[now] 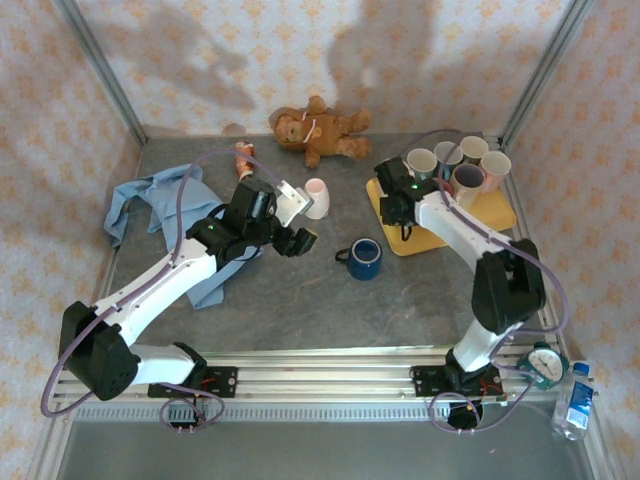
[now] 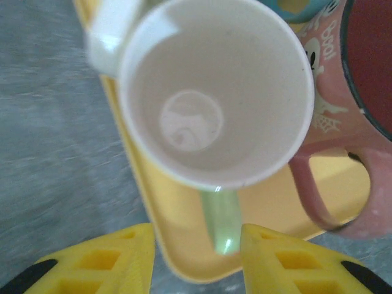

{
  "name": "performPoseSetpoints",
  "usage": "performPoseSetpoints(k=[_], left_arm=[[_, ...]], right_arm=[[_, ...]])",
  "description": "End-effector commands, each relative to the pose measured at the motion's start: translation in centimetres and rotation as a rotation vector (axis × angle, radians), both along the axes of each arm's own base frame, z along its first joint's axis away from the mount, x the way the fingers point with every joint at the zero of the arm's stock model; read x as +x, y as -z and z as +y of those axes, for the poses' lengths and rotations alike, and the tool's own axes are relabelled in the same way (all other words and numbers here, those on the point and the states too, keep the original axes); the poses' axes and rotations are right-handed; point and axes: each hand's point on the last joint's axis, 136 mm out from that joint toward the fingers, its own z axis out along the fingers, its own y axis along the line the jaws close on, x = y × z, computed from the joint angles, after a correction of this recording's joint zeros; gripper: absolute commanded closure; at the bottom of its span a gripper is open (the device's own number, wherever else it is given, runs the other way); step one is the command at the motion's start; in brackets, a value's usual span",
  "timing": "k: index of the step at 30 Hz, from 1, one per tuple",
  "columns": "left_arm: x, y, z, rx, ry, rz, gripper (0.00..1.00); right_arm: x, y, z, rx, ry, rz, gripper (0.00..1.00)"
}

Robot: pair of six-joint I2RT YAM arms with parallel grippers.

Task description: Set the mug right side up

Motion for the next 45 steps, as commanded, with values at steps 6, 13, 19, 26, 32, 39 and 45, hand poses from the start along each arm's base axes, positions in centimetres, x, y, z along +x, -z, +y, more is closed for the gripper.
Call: performPoseSetpoints(k=[6, 13, 19, 26, 32, 39, 45], left_arm=[[-1.6, 1.1, -2.4, 0.087, 0.342, -0.039, 0.23], [-0.1, 4.1, -3.7, 0.175, 0.472, -0.035, 0.25], [1.5, 6.6, -5.6, 0.241, 0.583, -0.015, 0.28], [2.5, 9.8, -7.5, 0.345, 0.687, -0.056, 0.30], [2.7, 11.1, -8.4, 0.368, 0.743, -0.049, 0.31], [2.5, 13.5, -8.9, 0.399, 0.803, -0.008, 0.36], [2.3, 13.9, -9.5, 0.410, 0.837, -0.011, 0.41]], right_arm=[[-6.2, -3.9, 4.0, 0.398, -0.244, 0.072, 0.58], [-9.4, -5.6, 3.2, 0.702, -0.236, 0.197, 0.58], [-11.1, -4.8, 2.7, 0.754, -0.184, 0.270, 0.57], [-11.7, -4.9, 2.0, 0.785, -0.096, 0.295, 0.58], [-11.8, -4.8, 0.7, 0.767, -0.054, 0.287, 0.58], [-12.1, -3.8, -0.8, 0.781, 0.025, 0.308, 0.58], [-12.0, -3.7, -0.9, 0.782, 0.036, 0.307, 0.58]])
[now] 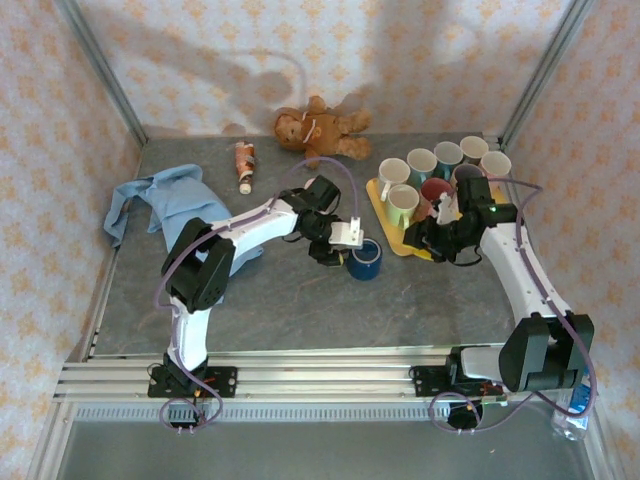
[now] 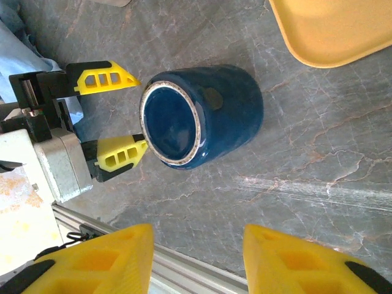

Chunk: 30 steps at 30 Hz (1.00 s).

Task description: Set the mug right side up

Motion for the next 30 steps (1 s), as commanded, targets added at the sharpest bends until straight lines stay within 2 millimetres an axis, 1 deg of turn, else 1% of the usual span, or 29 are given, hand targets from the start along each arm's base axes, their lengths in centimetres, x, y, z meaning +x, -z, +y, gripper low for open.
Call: performPoseSetpoints(k=[1, 4, 9, 14, 17, 23, 30], left_arm=[[-0.3, -0.3, -0.6, 0.020, 0.047, -0.008, 0.42], [-0.7, -0.3, -1.0, 0.026, 0.052, 0.019, 0.48], [-1.2, 0.4, -1.0, 0.064, 0.073, 0.029, 0.50], [-1.2, 0.9, -1.0, 0.072, 0.072, 0.030, 0.56], [-1.1, 0.8, -1.1, 0.068, 0.074, 0.029, 0.59], [-0.7, 1.1, -1.1, 0.093, 0.080, 0.015, 0.59], [-0.9, 1.4, -1.5, 0.106, 0.101, 0.012, 0.59]], right_arm=[[-0.5, -0.3, -0.1, 0.001, 0.013, 0.005, 0.58], [-0.5, -0.1, -0.2, -0.006, 0.022, 0.015, 0.58], [-0.4, -0.1, -0.2, 0.001, 0.024, 0.021, 0.58], [-0.3, -0.3, -0.1, 0.002, 0.026, 0.015, 0.58], [-0.3, -0.2, -0.2, -0.001, 0.028, 0.016, 0.58], [-0.3, -0.4, -0.2, -0.001, 0.030, 0.011, 0.58], [-0.3, -0.9, -0.2, 0.002, 0.027, -0.008, 0.58]])
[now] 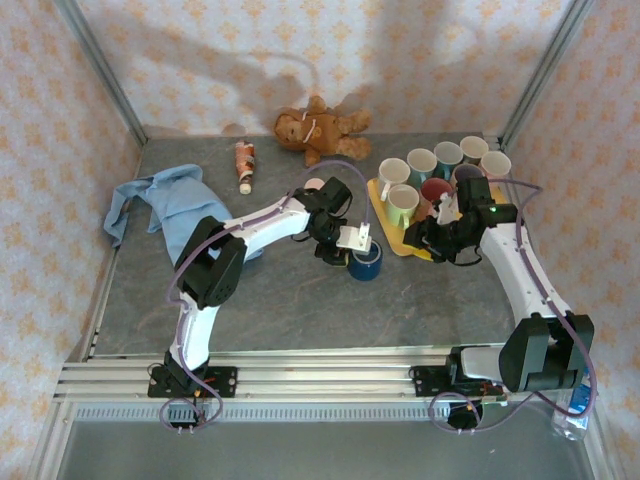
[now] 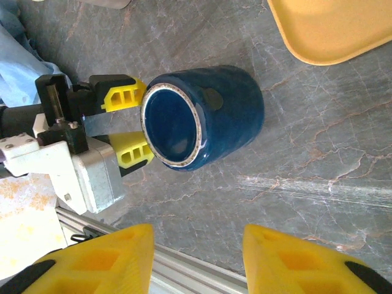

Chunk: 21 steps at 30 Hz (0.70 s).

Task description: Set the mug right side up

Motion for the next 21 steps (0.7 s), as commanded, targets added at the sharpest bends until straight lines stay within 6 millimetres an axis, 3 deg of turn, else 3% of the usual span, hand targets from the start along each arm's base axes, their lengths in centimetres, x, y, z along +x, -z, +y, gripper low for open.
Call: performPoseSetpoints(k=[1, 6, 14, 18, 21], left_arm=[[-0.4, 0.3, -0.2, 0.033, 0.028, 0.002, 0.59], [-0.4, 0.6, -0.3, 0.039, 0.034, 0.015, 0.66], [-0.5, 0.0, -0.7, 0.009, 0.031, 0.023, 0.88], [-0.5, -0.9, -0.9, -0.025, 0.018, 0.013, 0.99], [-0.3, -2.0, -1.0, -0.065, -0.006, -0.014, 1.00]], right_arm=[[-0.3, -0.9, -0.2, -0.001, 0.011, -0.018, 0.58], [-0.2, -1.1, 0.0, 0.006, 0.008, -0.023, 0.58], [-0.3, -0.9, -0.1, 0.002, 0.007, -0.023, 0.58], [-0.3, -0.8, -0.2, -0.005, 0.009, -0.023, 0.58], [-0.4, -0.7, -0.2, -0.006, 0.010, -0.024, 0.58]])
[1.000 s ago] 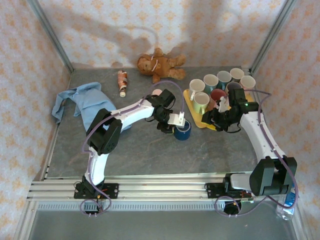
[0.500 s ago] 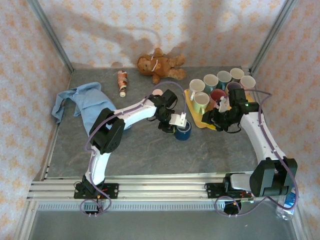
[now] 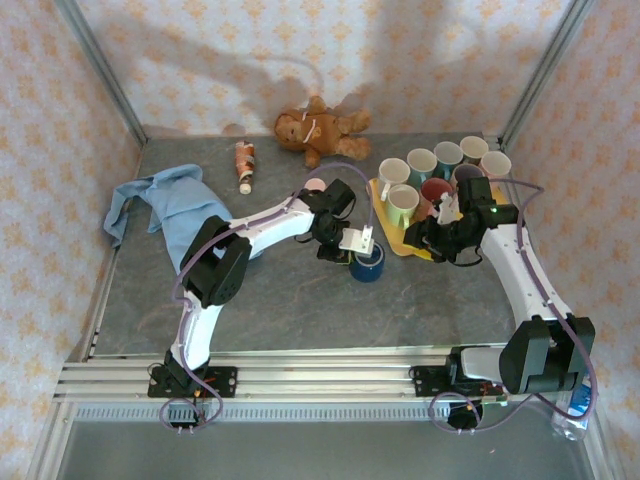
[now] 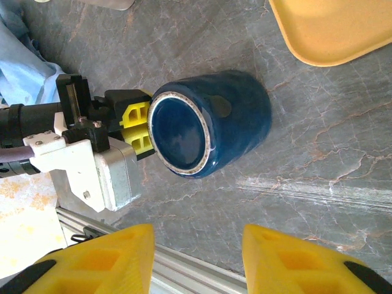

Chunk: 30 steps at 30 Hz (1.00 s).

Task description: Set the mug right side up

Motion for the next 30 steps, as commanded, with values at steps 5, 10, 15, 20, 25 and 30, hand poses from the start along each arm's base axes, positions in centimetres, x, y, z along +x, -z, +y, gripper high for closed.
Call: performPoseSetpoints(k=[5, 10, 15, 20, 25, 30], left_arm=[[0.3, -4.8, -0.4, -0.158, -0.065, -0.059, 1.00], [0.7, -9.0, 0.0, -0.327, -0.162, -0.084, 1.00], [1.4, -13.4, 1.5, -0.511, -0.294, -0.142, 1.00], [1.5, -18.0, 3.4, -0.674, -0.395, -0.163, 1.00], [0.8, -22.5, 5.0, -0.781, -0.445, -0.212, 1.00], [0.4, -26.7, 6.5, -0.881, -0.497, -0.272, 1.00]], right_arm=[[-0.3, -0.3, -0.2, -0.004, 0.006, -0.022, 0.58], [-0.3, -1.0, 0.7, 0.045, -0.039, -0.075, 0.58], [-0.3, -3.4, 2.0, 0.140, -0.095, -0.223, 0.58], [-0.4, -5.6, 3.4, 0.245, -0.170, -0.340, 0.60], [-0.5, -8.0, 4.8, 0.366, -0.252, -0.452, 0.62], [-0.5, -10.5, 5.4, 0.415, -0.329, -0.587, 0.63]])
